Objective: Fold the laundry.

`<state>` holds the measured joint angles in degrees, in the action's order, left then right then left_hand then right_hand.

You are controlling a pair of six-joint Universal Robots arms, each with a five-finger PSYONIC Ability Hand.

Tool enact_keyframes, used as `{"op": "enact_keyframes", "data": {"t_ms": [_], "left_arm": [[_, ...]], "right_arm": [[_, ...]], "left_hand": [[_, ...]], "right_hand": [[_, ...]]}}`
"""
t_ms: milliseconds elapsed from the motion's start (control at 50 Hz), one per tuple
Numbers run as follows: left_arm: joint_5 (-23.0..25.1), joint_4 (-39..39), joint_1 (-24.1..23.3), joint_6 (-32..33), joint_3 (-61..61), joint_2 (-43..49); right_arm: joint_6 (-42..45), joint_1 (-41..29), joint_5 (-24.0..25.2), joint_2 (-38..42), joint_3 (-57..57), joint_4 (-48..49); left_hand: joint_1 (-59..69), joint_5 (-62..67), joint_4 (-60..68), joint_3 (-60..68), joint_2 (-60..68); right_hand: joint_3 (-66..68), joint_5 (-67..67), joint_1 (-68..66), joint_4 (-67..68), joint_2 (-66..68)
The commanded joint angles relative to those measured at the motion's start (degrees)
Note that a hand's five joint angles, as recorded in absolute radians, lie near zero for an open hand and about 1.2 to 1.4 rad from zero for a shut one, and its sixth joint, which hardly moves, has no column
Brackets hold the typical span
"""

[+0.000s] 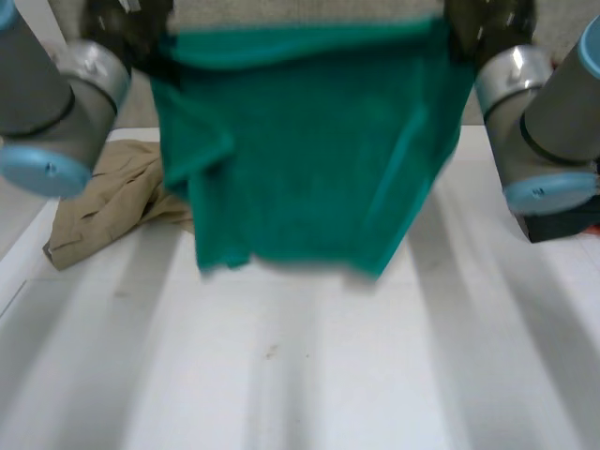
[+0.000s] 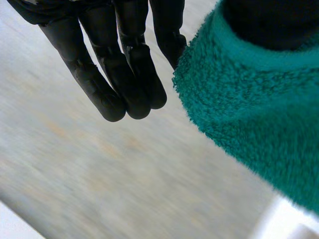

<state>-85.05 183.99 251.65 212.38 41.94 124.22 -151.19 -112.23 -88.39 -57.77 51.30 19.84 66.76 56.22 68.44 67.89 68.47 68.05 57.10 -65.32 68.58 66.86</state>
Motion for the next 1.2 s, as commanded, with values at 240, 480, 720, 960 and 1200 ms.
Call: {"op": "enact_keyframes", "data": {"t_ms": [240,480,720,960,1200], "left_arm": [[0.7,7.9,1.4,-9.7,23.0,-12.6],[3.5,8.5,2.0,-3.9,43.9,-5.0],[1.6,9.7,2.4,1.1,40.6,4.2],[-0.6,9.9,7.2,1.1,40.3,2.7],[6.3,1.7,10.1,-1.0,40.6,-1.1]], "right_arm": [[-4.5,2.5,2.9,-9.5,15.5,-3.6],[-3.1,7.5,10.6,-8.9,41.6,-7.4],[-0.7,9.5,11.2,-8.5,43.4,-8.4],[-0.9,10.5,11.0,-8.9,43.4,-8.7],[-0.8,11.2,11.3,-10.8,43.3,-9.9]], "left_hand": [[13.2,13.8,11.6,12.1,11.5],[1.2,1.7,-0.5,0.0,-0.5],[-29.9,-29.4,-31.6,-31.1,-31.7],[-36.7,-36.2,-38.4,-37.8,-38.4],[12.1,12.6,10.4,10.9,10.3]], "right_hand": [[11.9,12.9,-14.7,11.4,13.1],[11.9,12.9,-14.7,11.4,13.1],[11.9,12.9,-14.7,11.4,13.1],[11.9,12.9,-14.7,11.4,13.1],[11.9,12.9,-14.7,11.4,13.1]]}}
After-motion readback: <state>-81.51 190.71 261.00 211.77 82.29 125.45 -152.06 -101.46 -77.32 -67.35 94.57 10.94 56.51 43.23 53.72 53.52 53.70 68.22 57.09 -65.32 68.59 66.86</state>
